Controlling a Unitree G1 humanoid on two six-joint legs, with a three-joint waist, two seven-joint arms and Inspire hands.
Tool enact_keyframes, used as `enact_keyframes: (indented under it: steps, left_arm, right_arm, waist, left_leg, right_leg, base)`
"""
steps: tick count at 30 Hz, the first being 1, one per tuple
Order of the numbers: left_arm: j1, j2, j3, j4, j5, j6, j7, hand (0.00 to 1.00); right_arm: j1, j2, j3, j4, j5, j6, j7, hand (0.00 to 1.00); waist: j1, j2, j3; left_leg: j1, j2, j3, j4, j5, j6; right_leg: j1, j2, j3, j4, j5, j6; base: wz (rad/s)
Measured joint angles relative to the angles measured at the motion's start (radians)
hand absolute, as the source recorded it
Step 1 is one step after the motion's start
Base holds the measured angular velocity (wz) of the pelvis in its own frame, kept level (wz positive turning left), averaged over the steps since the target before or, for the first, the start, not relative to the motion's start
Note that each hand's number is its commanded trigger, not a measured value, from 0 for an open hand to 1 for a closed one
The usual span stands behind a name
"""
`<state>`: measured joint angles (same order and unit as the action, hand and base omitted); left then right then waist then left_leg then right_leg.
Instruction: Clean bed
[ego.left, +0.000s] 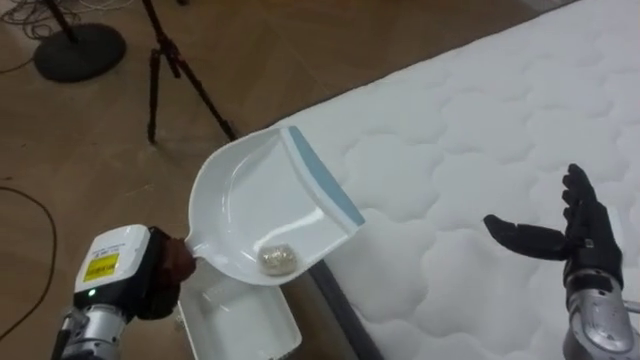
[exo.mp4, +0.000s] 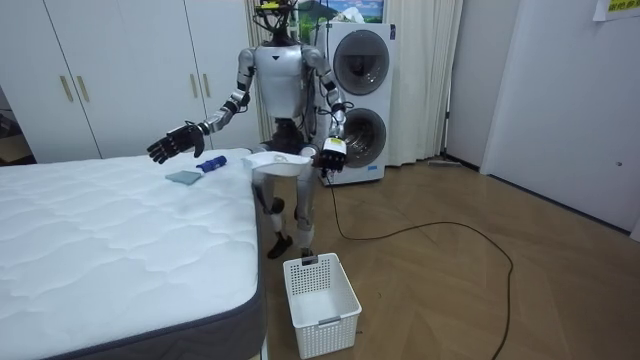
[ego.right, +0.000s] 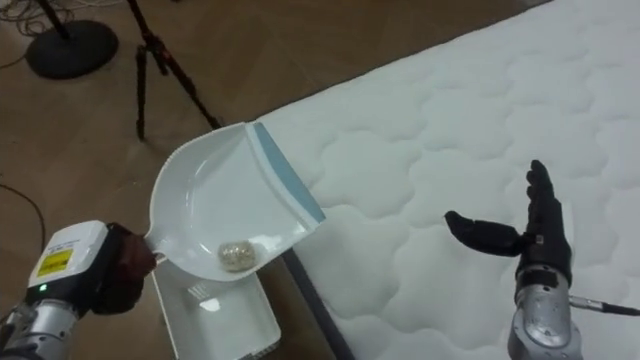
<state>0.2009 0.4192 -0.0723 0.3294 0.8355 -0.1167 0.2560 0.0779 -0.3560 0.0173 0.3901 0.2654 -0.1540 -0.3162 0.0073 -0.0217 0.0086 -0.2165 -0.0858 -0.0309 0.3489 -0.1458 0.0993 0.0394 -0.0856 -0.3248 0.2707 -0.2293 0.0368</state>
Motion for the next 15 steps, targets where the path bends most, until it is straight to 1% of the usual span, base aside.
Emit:
enact_keyframes:
  steps: [1,2,3,4,5,6,7,8,9,10,12,13,15]
  left_arm:
    - [-0.006,0.000,0.000,0.001,0.001,0.000,-0.012,1.00]
    - [-0.014,0.000,-0.004,0.003,0.000,0.000,-0.019,1.00]
    - [-0.016,0.001,-0.006,0.004,-0.001,-0.001,-0.020,1.00]
    - [-0.023,0.002,-0.007,0.006,-0.003,-0.001,-0.022,1.00]
    - [-0.029,0.002,-0.008,0.007,-0.003,-0.001,-0.023,1.00]
    - [-0.032,0.003,-0.008,0.008,-0.003,-0.001,-0.024,1.00]
    - [-0.039,0.004,-0.008,0.008,-0.003,-0.002,-0.026,1.00]
    - [-0.043,-0.004,-0.009,0.010,-0.002,-0.003,-0.031,1.00]
    - [-0.043,-0.009,-0.009,0.009,-0.002,-0.005,-0.031,1.00]
    - [-0.047,-0.010,-0.009,0.009,-0.001,-0.014,-0.032,1.00]
    - [-0.054,-0.010,-0.008,0.009,0.002,-0.021,-0.032,1.00]
    - [-0.054,-0.010,-0.008,0.009,0.001,-0.020,-0.033,1.00]
    - [-0.054,-0.011,-0.008,0.009,0.003,-0.019,-0.033,1.00]
  right_arm:
    - [0.001,0.000,0.000,0.000,-0.003,0.000,0.001,0.00]
    - [0.002,0.000,0.000,0.000,-0.002,0.001,-0.001,0.00]
    - [0.003,0.001,0.000,0.000,-0.002,0.001,0.000,0.00]
    - [0.002,0.001,0.000,0.000,-0.002,0.001,-0.001,0.00]
    - [0.002,0.002,0.001,0.000,-0.002,0.000,-0.001,0.00]
    - [0.002,0.003,0.001,0.000,-0.003,0.000,-0.003,0.00]
    - [0.000,0.004,0.001,0.000,-0.006,0.000,-0.012,0.00]
    - [-0.002,0.003,0.001,0.000,-0.016,0.000,-0.024,0.00]
    - [-0.006,0.003,0.001,0.000,-0.024,-0.002,-0.030,0.00]
    - [-0.021,0.004,0.002,0.000,-0.035,-0.002,-0.033,0.00]
    - [-0.023,0.005,0.002,0.000,-0.036,-0.007,-0.029,0.00]
    - [-0.025,0.005,0.002,0.000,-0.035,-0.009,-0.029,0.00]
    - [-0.036,0.005,0.003,0.000,-0.036,-0.009,-0.029,0.00]
  waist:
    - [-0.004,0.005,0.0023]
    - [-0.011,0.009,0.0054]
    - [-0.012,0.010,0.0051]
    - [-0.014,0.013,0.0072]
    - [-0.012,0.019,0.0108]
    - [-0.012,0.020,0.0112]
    - [-0.012,0.013,0.0094]
    - [-0.021,0.019,0.0067]
    - [-0.020,0.020,0.0041]
    - [-0.007,0.027,0.0038]
    - [0.005,0.027,0.0041]
    - [0.012,0.021,0.0050]
    - [0.022,0.010,0.0113]
  left_leg:
    - [0.003,-0.010,-0.029,0.000,0.000,0.001]
    - [0.004,-0.017,-0.058,0.000,0.003,0.000]
    - [0.004,-0.020,-0.071,-0.001,0.003,0.000]
    - [0.004,-0.034,-0.117,-0.005,0.006,0.003]
    - [0.003,-0.035,-0.144,-0.009,0.015,0.001]
    - [0.003,-0.037,-0.153,-0.012,0.021,-0.002]
    - [0.001,-0.052,-0.169,-0.010,0.030,-0.007]
    - [0.002,-0.062,-0.183,-0.004,0.033,-0.004]
    - [0.000,-0.063,-0.182,-0.004,0.033,-0.004]
    - [-0.006,-0.065,-0.181,-0.005,0.033,-0.008]
    - [-0.011,-0.067,-0.185,-0.006,0.036,-0.007]
    - [-0.014,-0.068,-0.190,-0.005,0.038,-0.005]
    - [-0.019,-0.069,-0.191,-0.003,0.039,-0.003]
  right_leg:
    - [-0.012,-0.001,0.023,0.029,0.000,0.000]
    - [-0.030,0.000,0.057,0.060,-0.003,0.000]
    - [-0.040,0.003,0.085,0.068,-0.009,0.002]
    - [-0.064,0.018,0.143,0.066,-0.019,-0.004]
    - [-0.098,0.033,0.184,0.046,-0.016,-0.006]
    - [-0.115,0.038,0.193,0.033,-0.011,-0.003]
    - [-0.144,0.038,0.202,0.011,0.044,-0.001]
    - [-0.145,0.036,0.199,0.020,0.064,-0.015]
    - [-0.144,0.037,0.200,0.019,0.064,-0.015]
    - [-0.144,0.036,0.194,0.019,0.060,-0.015]
    - [-0.142,0.034,0.184,0.018,0.059,-0.014]
    - [-0.141,0.033,0.181,0.019,0.058,-0.013]
    - [-0.141,0.032,0.179,0.018,0.058,-0.012]
  base:
    - [0.50]
    - [0.57]
    - [0.58]
    - [0.51]
    - [0.52]
    - [0.57]
    - [0.75]
    - [0.61]
    - [0.39]
    - [0.12]
    - [0.18]
    - [0.11]
    - [0.06]
